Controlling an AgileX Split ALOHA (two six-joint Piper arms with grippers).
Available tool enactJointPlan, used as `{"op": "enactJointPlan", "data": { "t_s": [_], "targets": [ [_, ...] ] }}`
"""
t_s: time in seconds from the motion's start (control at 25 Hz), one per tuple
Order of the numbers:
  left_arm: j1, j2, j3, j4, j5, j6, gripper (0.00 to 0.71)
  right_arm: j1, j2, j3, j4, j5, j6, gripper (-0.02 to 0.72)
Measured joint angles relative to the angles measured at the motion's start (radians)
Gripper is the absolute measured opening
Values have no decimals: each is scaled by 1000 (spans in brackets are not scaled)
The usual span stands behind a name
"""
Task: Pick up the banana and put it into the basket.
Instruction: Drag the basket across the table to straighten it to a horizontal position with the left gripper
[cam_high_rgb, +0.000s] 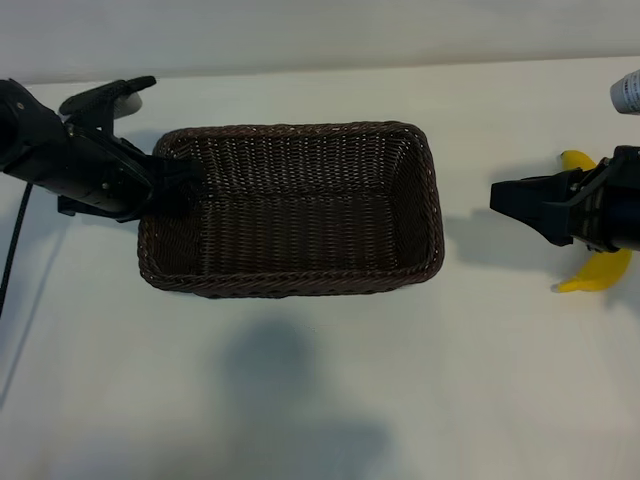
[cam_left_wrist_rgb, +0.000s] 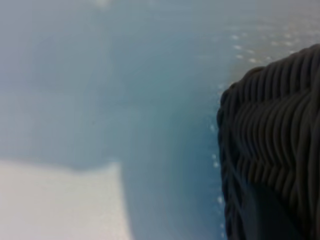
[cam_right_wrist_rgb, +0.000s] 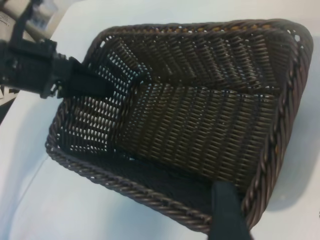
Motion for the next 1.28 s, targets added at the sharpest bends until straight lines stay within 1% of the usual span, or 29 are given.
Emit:
{"op": "enactJointPlan", "data": {
  "t_s": [0.56,0.64,0.72,0.92,1.04,1.2,1.28],
  "targets": [
    [0,4,0,-7,12,-2,159,0,0,0,0,0,1,446],
    [0,4,0,-7,16,-2,173,0,0,0,0,0,1,446],
    [0,4,0,-9,19,0,212,0,0,0,0,0,1,446],
    [0,4,-1,-17,35,-5,380,0,0,0,0,0,1,446],
    [0,4,-1,-18,38,-5,464,0,0,0,0,0,1,446],
    [0,3,-1,-17,38,-4,554,0,0,0,0,0,1,446],
    [0,2,-1,-2,41,-8,577,0,0,0,0,0,1,446]
  ]
}}
